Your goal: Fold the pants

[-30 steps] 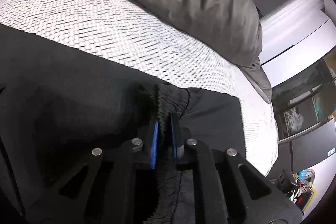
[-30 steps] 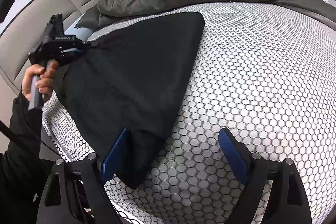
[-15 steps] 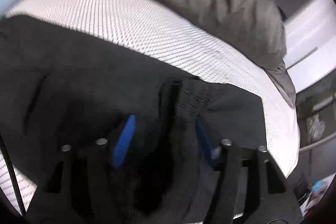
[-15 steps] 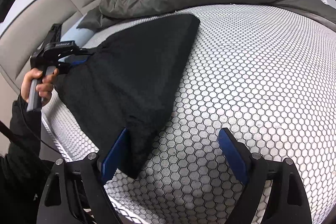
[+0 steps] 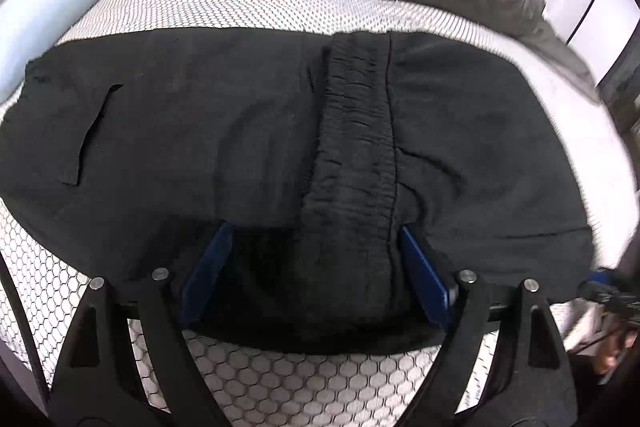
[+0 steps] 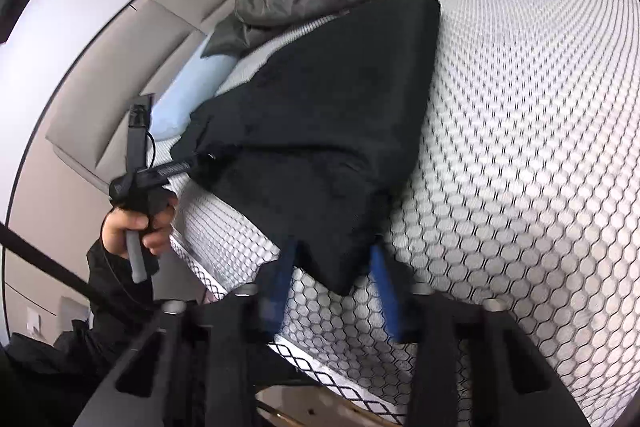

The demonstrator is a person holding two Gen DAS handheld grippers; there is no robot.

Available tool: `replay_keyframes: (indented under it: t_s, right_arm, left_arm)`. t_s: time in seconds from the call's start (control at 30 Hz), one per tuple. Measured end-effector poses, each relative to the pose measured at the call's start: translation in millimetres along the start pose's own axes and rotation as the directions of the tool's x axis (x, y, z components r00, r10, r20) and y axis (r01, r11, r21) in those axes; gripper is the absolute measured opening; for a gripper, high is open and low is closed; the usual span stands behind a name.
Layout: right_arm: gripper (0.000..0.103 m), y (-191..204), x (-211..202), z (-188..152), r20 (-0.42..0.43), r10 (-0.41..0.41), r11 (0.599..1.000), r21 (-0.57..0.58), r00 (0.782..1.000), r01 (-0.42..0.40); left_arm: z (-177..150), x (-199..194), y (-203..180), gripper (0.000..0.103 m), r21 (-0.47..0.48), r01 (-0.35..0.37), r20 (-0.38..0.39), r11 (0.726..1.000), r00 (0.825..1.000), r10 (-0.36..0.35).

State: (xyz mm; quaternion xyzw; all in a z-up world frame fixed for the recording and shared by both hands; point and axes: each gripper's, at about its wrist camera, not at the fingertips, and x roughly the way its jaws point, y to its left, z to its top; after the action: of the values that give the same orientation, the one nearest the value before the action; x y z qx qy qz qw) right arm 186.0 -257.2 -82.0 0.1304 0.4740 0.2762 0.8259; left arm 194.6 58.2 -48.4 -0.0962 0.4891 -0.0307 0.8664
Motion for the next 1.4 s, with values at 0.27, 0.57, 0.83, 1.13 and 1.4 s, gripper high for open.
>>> replay_keyframes:
  t_s: [0.27, 0.57, 0.83, 1.13, 1.4]
  right_arm:
    - [0.046, -15, -20, -1, 0.035, -0.007, 0.995, 0.099, 0.999, 0.003]
    - [0.052, -22, -17, 6, 0.059, 0.042, 0.989, 0.142, 0.997, -0.05]
    - [0.004, -31, -4, 4, 0.042, 0.093, 0.979, 0.177, 0.995, -0.099]
    - [0.011, -3, -20, -34, 0.005, 0.098, 0.985, 0.141, 0.995, -0.098]
    - [0.044, -15, -39, -10, 0.149, -0.034, 0.979, 0.204, 0.988, 0.003]
  left_arm:
    - [26, -41, -55, 0.084, -0.011, 0.247, 0.094, 0.969, 0.965, -0.245]
    - [59, 60, -198, 0.084, 0.104, 0.32, -0.232, 0.942, 0.929, -0.29]
    - [54, 79, -212, 0.084, 0.135, 0.253, -0.203, 0.958, 0.953, -0.223]
    - [56, 76, -218, 0.084, 0.118, 0.228, -0.183, 0.967, 0.962, -0.204]
    - [32, 37, -202, 0.085, 0.122, 0.266, -0.129, 0.956, 0.959, -0.251]
